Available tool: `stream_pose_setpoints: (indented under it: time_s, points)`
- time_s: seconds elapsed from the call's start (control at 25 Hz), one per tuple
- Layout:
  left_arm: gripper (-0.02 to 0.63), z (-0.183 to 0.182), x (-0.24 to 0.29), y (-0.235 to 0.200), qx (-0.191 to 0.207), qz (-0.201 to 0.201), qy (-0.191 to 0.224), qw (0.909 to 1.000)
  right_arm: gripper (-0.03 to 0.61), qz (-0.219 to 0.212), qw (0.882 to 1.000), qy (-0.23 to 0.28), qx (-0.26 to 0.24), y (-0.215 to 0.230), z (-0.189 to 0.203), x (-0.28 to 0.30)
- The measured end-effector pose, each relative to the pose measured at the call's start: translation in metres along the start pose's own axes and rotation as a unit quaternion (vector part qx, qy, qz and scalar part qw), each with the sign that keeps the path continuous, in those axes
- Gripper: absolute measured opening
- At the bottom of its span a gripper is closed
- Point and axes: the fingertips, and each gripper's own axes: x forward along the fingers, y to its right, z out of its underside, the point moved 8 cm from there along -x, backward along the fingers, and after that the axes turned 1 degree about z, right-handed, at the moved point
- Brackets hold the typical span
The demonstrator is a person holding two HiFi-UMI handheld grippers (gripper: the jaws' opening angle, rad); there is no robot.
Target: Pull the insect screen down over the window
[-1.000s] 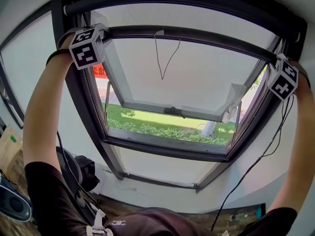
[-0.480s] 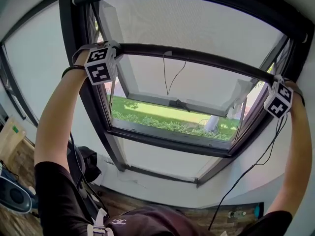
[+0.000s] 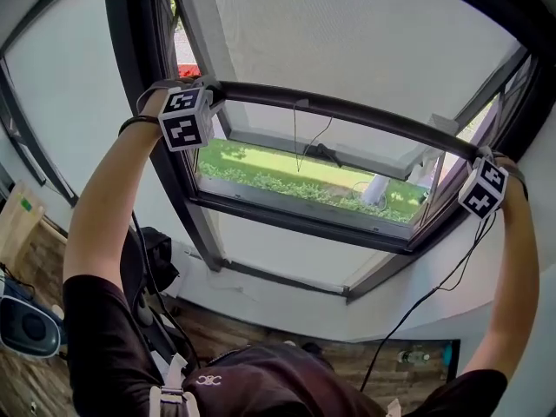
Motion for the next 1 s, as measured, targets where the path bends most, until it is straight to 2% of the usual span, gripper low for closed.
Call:
stream_pose_setpoints:
  time_s: [0.16,0.32,0.52,0.64,0.84,1.0]
  points:
    - [0.018,0.004,0.016,0.024,-0.015,0.012,0.005,0.9998,0.025,-0.016,1.0,-0.003,-0.003,-0.024,-0.002,0.012]
    - [0.018,0.009,0.029,0.053,-0.015,0.045,-0.002,0.9989,0.025,-0.047,0.999,-0.004,-0.014,-0.055,-0.006,0.026]
    - [0.02,0.009,0.047,0.09,-0.023,0.058,-0.012,0.998,0.025,-0.065,0.998,-0.013,-0.019,-0.098,-0.005,0.044]
    - [0.02,0.014,0.059,0.113,-0.02,0.085,-0.023,0.9959,0.025,-0.086,0.996,-0.015,-0.026,-0.123,-0.01,0.057]
    - [0.02,0.015,0.082,0.153,-0.028,0.101,-0.033,0.9939,0.025,-0.099,0.995,-0.01,-0.03,-0.166,-0.01,0.077]
    - [0.02,0.022,0.111,0.193,-0.026,0.133,-0.046,0.9897,0.024,-0.122,0.992,-0.013,-0.036,-0.202,-0.013,0.095]
